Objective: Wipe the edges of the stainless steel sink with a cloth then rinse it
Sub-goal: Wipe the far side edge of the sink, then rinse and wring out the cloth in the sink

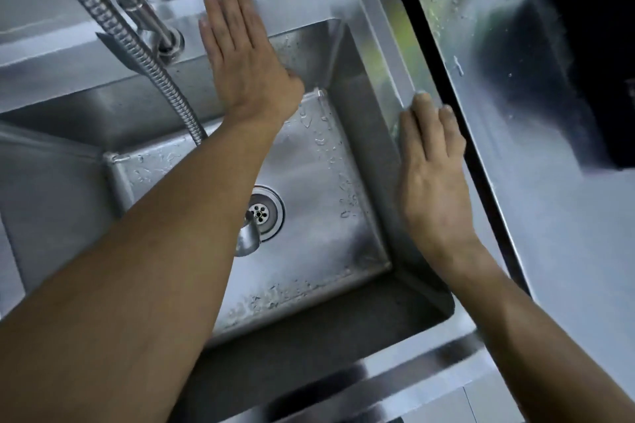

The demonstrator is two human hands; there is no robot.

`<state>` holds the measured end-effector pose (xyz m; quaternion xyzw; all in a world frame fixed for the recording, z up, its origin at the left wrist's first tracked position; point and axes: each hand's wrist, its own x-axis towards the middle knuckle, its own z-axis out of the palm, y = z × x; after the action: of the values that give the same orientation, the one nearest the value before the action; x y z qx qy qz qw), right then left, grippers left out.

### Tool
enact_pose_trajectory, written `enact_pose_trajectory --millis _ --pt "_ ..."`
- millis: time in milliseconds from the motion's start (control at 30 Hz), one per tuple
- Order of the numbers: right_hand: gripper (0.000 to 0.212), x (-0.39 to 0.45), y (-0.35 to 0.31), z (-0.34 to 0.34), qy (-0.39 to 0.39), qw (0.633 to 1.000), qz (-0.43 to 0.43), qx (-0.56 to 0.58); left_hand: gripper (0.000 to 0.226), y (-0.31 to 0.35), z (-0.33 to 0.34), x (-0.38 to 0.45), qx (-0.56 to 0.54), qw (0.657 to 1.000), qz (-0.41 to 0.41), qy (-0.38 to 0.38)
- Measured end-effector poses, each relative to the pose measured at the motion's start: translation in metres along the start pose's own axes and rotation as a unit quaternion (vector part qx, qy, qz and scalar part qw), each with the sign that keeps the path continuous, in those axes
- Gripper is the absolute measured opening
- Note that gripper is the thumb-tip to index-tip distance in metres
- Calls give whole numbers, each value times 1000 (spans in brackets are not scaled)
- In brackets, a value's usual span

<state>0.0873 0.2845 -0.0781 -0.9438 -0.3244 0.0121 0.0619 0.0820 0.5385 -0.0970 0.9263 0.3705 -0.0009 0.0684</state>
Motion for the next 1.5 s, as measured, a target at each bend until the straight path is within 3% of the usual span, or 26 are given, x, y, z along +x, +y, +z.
enact_pose_trajectory --millis 67,133,200,267,333,367,433,500,600,700,767,900,967,1033,1100,1167,1267,1367,1433,1500 --pt "73 -46 1 -8 -24 1000 17 2 100 5 -3 -13 -61 998 32 -10" --pt "78 -69 -4 -17 -60 997 39 26 84 11 -5 -42 -169 978 121 -34" --pt "65 -77 -16 -29 -82 990 69 95 63 6 -9 -85 -277 933 216 -84" --pt "53 -75 -36 -47 -90 973 86 194 43 -11 -16 -130 -341 901 247 -107" --pt "50 -69 -58 -60 -120 947 90 283 29 -37 -23 -165 -403 891 181 -105" --pt "45 -65 -66 -60 -155 927 104 326 33 -52 -27 -174 -440 885 124 -93" --pt "25 -51 -81 -50 -260 860 171 405 43 -83 -31 -175 -509 860 -16 -32" --pt "13 -35 -92 -34 -324 809 227 435 38 -112 -28 -155 -516 844 -139 44" --pt "9 -18 -102 -13 -351 802 227 427 32 -134 -33 -111 -434 877 -198 58" --pt "7 -6 -108 -1 -383 799 212 412 53 -137 -49 -74 -321 932 -170 22" --pt "10 2 -109 5 -402 804 194 393 55 -134 -57 -57 -253 956 -148 12" --pt "8 10 -114 14 -417 797 172 401 49 -129 -56 -46 -208 970 -125 33" --pt "8 10 -114 16 -416 791 179 412 58 -130 -52 -44 -331 932 -149 22" --pt "13 10 -112 21 -416 790 178 414 70 -128 -54 -41 -517 827 -219 -32" --pt "18 7 -107 28 -423 776 190 428 75 -129 -59 -41 -603 749 -258 -96" --pt "20 3 -100 37 -425 748 232 454 73 -137 -56 -50 -618 732 -253 -132" --pt "23 -5 -89 47 -414 704 293 496 60 -153 -32 -86 -546 775 -267 -175" --pt "31 -17 -80 56 -457 631 287 558 31 -159 5 -146 -449 771 -334 -303" --pt "30 -24 -81 59 -494 583 291 575 28 -157 29 -185 -451 711 -351 -410" --pt "33 -32 -86 64 -526 554 296 573 35 -150 44 -210 -546 604 -339 -471"
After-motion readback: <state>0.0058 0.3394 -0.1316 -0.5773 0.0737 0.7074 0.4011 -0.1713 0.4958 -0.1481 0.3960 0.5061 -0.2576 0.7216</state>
